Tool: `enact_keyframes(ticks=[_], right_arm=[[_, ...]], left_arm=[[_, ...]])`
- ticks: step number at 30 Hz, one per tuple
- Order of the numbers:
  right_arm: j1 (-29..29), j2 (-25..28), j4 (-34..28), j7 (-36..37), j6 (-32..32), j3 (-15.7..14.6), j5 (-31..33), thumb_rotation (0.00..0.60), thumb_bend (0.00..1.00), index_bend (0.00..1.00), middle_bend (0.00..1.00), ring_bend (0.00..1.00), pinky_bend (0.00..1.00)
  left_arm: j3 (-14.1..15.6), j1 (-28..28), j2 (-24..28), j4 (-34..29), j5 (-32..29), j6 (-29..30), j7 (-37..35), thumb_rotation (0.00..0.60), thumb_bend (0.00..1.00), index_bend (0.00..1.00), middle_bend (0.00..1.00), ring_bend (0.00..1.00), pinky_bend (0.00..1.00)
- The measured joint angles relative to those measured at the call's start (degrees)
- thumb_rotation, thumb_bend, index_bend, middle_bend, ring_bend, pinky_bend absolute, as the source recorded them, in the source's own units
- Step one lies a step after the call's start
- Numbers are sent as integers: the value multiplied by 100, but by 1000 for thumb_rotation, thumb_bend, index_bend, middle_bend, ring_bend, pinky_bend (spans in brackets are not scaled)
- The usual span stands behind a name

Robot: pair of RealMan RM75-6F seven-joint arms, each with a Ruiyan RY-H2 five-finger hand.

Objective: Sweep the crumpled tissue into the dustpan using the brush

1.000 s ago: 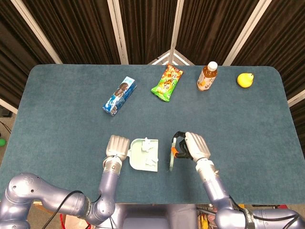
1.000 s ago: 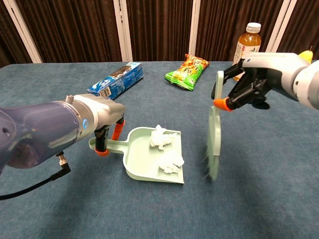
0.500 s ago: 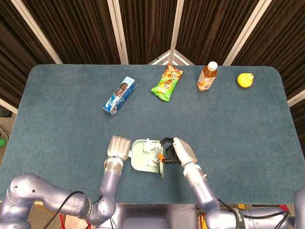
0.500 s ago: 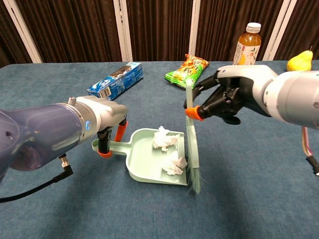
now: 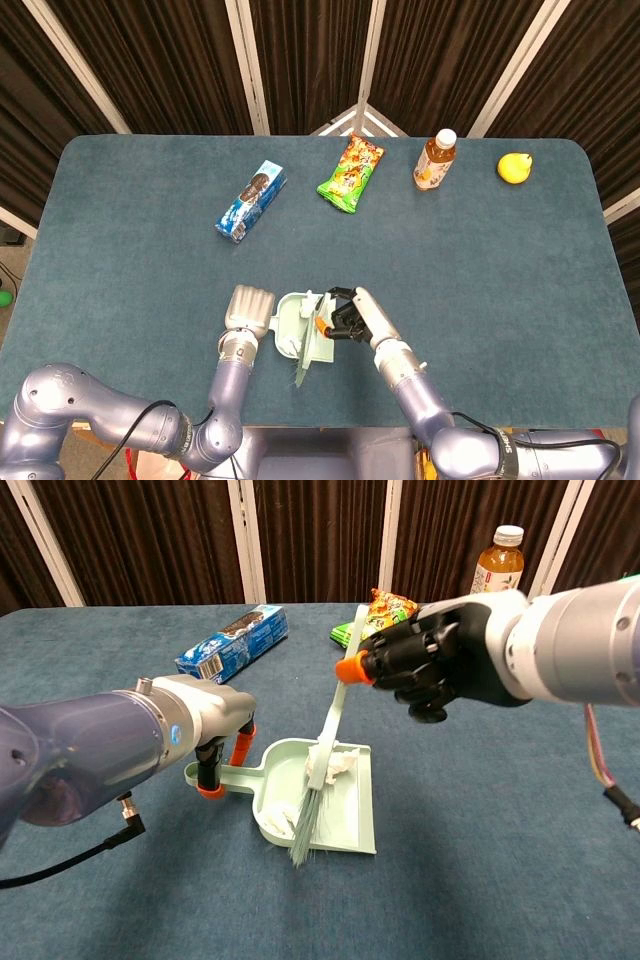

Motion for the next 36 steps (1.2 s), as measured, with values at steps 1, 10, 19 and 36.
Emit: enact_keyframes(ticks=[1,10,19,36], right_arm=[[-4,37,5,6,15,6,-32,600,708,871,914,937,871],[-96,291,258,-22,108,-219,-491,600,709,872,914,937,871],[-170,202,676,60,-61,-562,-639,600,709,872,914,936,871],[-43,16,785,459,-564,-373,-379,600,708,872,914,937,871]], left_arm=[[3,6,12,-2,4,1,-8,600,670,678,1000,1000,967],[11,51,122,-18,14,6,-46,600,670,678,1000,1000,968],[15,37,140,-78,22,14,-43,600,669,678,1000,1000,967],[4,-45,-35,17,10,-14,-37,600,669,678,1000,1000,967]])
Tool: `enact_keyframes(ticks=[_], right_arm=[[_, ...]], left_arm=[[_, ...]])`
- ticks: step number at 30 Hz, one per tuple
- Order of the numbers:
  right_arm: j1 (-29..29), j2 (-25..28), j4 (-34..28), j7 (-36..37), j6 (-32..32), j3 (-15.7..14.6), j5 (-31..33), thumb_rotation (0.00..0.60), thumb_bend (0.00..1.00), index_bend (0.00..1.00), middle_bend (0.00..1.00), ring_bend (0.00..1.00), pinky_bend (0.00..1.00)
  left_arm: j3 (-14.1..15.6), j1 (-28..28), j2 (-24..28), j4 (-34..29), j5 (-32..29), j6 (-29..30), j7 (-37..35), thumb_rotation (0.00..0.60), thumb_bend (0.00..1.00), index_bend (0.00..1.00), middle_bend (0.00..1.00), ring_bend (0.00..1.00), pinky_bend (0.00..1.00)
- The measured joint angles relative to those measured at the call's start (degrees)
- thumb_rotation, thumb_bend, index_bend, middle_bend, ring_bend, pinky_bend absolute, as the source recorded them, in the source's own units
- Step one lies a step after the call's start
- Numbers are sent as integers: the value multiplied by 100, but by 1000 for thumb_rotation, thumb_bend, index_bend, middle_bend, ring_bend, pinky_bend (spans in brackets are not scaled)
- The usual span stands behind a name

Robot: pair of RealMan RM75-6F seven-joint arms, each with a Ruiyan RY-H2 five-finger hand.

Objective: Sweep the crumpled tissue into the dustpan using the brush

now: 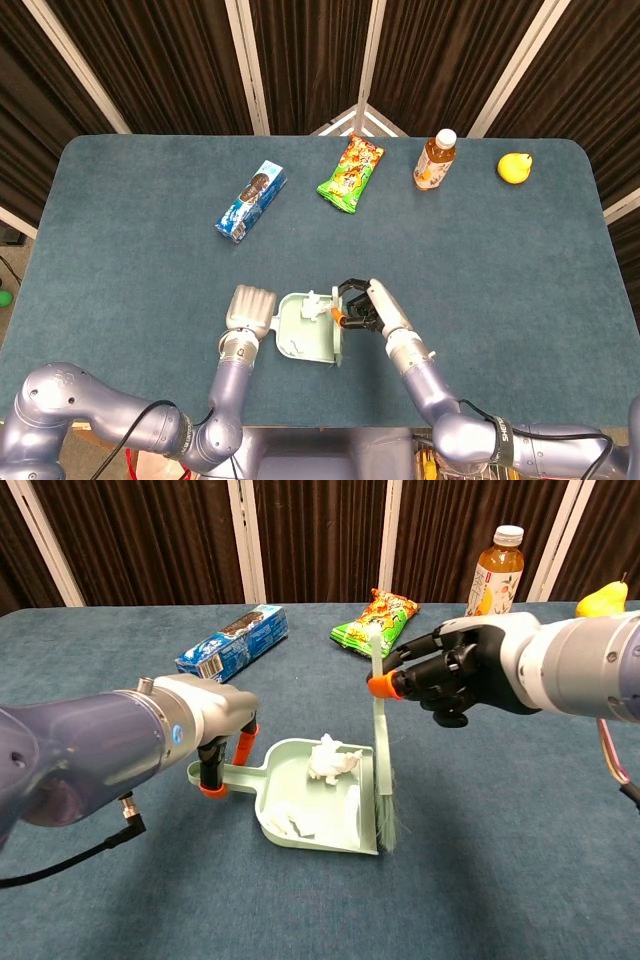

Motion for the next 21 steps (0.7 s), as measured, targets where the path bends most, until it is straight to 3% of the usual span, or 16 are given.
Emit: enact_keyframes(ticks=[12,19,21], right_arm=[[-120,228,-139,966,-1074,290,59,600,709,872,914,936,871],[-170,477,-219,1103,-1094,295,-255,600,709,872,914,937,871],[-174,542,-231,1110,-1035,292,-304,600,709,872,914,937,871]], left_arm=[[-20,-32,-82,0,9,51,12,600,669,676,1000,1000,967],[-23,16,-54,60,101,18,-104,600,662,662,1000,1000,967],[-5,43,-41,77,155,-9,-157,600,595,610,1000,1000,967]])
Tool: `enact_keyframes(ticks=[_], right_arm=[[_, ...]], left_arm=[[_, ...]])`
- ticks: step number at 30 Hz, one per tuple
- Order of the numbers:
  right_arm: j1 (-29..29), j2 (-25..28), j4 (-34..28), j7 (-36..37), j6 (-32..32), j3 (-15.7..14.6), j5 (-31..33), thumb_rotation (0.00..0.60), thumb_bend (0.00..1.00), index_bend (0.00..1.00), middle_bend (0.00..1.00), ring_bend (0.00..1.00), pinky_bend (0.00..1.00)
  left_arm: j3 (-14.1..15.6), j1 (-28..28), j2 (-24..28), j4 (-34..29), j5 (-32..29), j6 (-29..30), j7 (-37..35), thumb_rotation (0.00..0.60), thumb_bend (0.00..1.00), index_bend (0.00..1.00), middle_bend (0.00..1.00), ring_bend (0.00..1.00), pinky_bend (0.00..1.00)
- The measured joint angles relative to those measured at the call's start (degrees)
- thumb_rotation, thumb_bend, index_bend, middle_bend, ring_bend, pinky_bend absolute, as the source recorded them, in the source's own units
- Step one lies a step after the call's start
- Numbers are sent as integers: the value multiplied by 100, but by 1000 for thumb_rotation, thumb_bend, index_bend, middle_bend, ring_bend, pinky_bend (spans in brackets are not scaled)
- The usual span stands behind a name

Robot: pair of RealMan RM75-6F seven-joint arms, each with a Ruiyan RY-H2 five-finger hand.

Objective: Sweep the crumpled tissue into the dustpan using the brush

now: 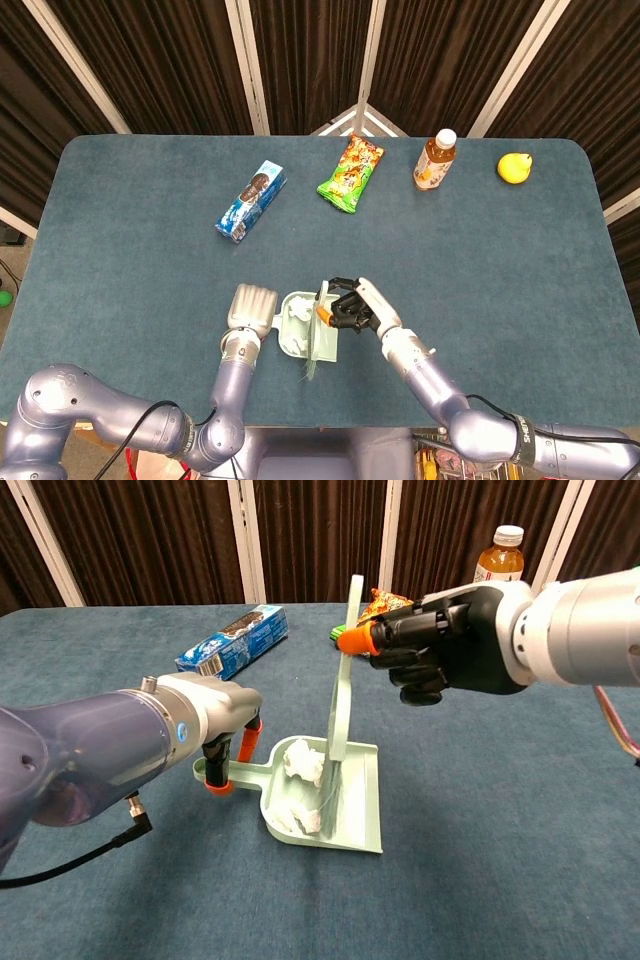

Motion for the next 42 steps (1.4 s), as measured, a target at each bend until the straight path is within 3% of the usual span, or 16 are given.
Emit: enact_keyframes(ticks=[1,5,7,18,26,34,42], right_arm=[[-2,36,-3,2,20,-1,-19,600,709,872,914,937,871],[-14,217,7,7,69,-41,-101,600,709,872,913,937,871],[-22,292,20,22,75,-71,-140,600,708,872,914,937,871],[-51,550,43,73,134,-205,-416,600,709,872,914,937,871],[-117,891,203,-172,314,-438,-632,600,709,871,914,937,871],[-290,1134,568,-606,770,-779,-1105,600,710,871,914,937,871],[-412,998,1064,-1524,1523,-1283,-1727,600,709,872,914,936,871]], left_arm=[[19,12,9,3,24,-11,-12,600,523,571,1000,1000,967],[110,66,78,-32,149,-38,-61,600,69,382,988,1000,967],[129,100,123,-79,202,-50,-115,600,3,327,975,1000,967],[242,480,692,-559,1157,-168,-989,600,0,279,921,991,966],[510,1012,1440,-1265,2072,-173,-1891,600,0,271,800,826,849],[1080,1792,2550,-1918,3604,-165,-3080,600,0,259,718,761,807],[1665,2591,3480,-2128,4935,-119,-4287,600,0,259,598,677,722]])
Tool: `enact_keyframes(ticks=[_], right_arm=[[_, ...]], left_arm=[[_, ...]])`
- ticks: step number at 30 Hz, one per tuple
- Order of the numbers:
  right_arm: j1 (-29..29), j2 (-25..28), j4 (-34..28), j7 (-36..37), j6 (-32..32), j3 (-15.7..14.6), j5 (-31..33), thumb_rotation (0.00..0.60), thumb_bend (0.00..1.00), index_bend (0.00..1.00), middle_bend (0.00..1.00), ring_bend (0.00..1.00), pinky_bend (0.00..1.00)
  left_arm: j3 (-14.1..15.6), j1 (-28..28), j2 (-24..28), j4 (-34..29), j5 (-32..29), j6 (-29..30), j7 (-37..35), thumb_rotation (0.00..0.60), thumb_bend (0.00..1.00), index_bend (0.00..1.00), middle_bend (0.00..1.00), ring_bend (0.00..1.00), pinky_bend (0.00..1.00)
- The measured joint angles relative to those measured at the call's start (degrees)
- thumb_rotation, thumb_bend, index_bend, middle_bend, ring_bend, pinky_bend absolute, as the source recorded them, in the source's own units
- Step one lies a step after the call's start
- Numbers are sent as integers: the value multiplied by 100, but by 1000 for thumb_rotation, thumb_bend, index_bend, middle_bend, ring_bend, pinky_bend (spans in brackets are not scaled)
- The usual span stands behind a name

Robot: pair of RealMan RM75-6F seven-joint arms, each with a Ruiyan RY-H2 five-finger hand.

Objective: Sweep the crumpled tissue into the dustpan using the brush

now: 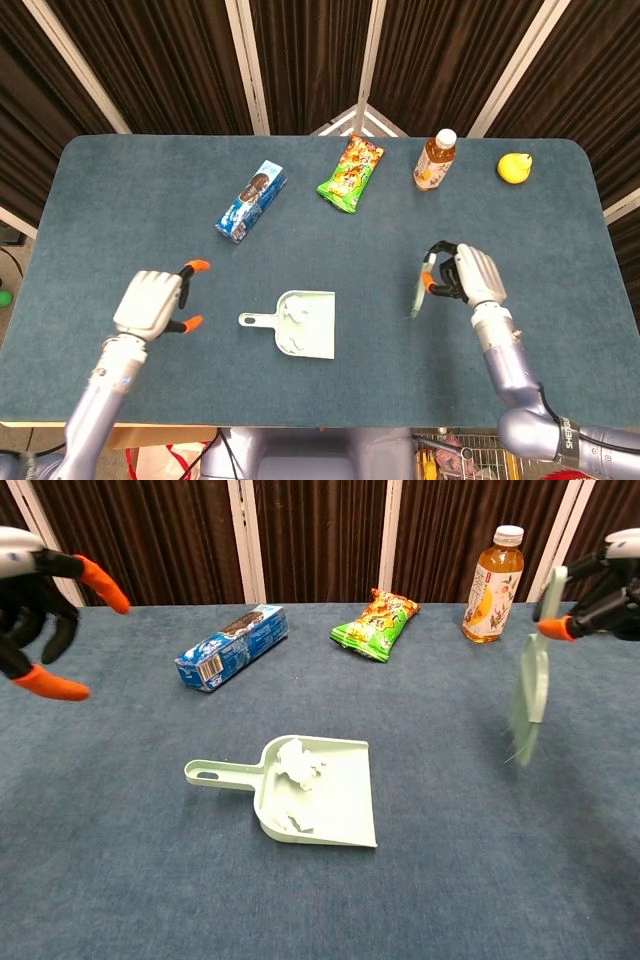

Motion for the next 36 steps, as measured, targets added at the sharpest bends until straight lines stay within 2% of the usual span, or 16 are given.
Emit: enact_keyframes(ticks=[6,7,9,12,14,16,17,19,21,28,32,36], right_arm=[[-23,-327,387,-927,675,-274,-173,600,709,867,914,920,832],[-22,-380,452,-1102,743,-328,-224,600,709,845,905,893,804],[-19,-508,585,-1507,902,-465,-344,600,709,740,828,797,738],[-17,-659,637,-1984,957,-670,-429,600,676,422,517,478,534],[-16,-687,567,-2137,875,-769,-436,600,574,179,301,256,357],[-22,-686,409,-2149,735,-786,-409,600,461,38,147,105,213],[-26,-682,331,-2127,675,-779,-392,600,404,4,77,44,153],[-42,-660,150,-2033,562,-742,-362,600,338,0,12,2,102],[-69,-629,-6,-1891,496,-684,-360,600,299,0,0,0,82],[-194,-357,-466,-1554,415,-556,-580,600,275,0,0,0,76],[-303,-126,-522,-1602,450,-682,-883,600,275,0,0,0,51],[-533,119,-471,-1603,546,-984,-1378,600,275,0,0,0,51]], left_arm=[[350,576,347,169,899,138,-789,600,0,254,469,535,594],[392,650,385,211,1016,158,-889,600,0,252,461,529,585],[470,803,443,319,1267,207,-1104,600,0,244,424,490,554],[564,1013,475,512,1580,244,-1358,600,0,232,363,418,487],[602,1113,485,625,1673,225,-1430,600,0,195,310,356,424],[613,1171,493,672,1701,163,-1469,600,0,156,238,270,365],[610,1200,496,685,1710,141,-1488,600,0,133,190,218,326],[600,1267,509,719,1748,91,-1532,600,0,95,112,148,264],[592,1324,531,750,1799,58,-1551,600,0,57,48,100,203],[570,1530,577,814,1960,45,-1644,600,0,21,21,89,160],[620,1671,602,905,2126,86,-1718,600,0,13,1,26,127],[715,1867,642,1134,2353,191,-1798,600,0,0,0,0,43]])
